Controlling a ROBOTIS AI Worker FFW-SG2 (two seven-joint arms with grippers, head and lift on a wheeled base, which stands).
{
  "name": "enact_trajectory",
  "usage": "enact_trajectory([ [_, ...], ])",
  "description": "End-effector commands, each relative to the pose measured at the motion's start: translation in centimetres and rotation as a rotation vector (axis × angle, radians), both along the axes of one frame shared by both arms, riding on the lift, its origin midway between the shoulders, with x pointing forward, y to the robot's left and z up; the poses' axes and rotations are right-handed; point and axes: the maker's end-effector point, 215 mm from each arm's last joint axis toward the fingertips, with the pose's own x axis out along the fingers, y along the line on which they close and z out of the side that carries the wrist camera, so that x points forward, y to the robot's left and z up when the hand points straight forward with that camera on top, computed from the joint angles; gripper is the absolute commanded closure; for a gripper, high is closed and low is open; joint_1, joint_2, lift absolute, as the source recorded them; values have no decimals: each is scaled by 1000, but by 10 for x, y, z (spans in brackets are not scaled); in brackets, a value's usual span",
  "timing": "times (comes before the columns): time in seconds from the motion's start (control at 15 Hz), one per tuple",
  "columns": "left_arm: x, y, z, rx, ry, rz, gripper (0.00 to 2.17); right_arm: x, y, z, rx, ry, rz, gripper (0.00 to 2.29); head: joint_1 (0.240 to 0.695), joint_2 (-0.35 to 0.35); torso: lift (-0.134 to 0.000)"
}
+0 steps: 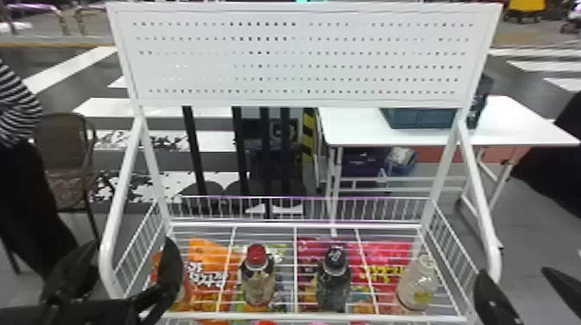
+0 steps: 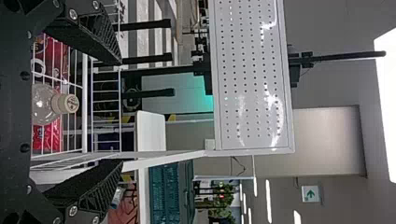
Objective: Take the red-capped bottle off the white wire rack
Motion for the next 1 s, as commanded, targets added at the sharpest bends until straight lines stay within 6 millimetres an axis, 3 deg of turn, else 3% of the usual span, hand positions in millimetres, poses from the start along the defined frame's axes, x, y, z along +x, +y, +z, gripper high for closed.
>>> enact_trajectory([
  [0.0, -1, 3, 4, -3, -8, 8, 43, -2, -1, 1, 4, -2, 0, 151, 499, 0, 0],
  [0.73, -2, 5, -2, -8, 4, 20, 43, 4, -5, -7, 15, -8, 1, 151, 499, 0, 0],
  [0.93, -5, -20, -12, -30, 27, -31, 53, 7, -4, -4, 10, -16, 0, 151, 499, 0, 0],
])
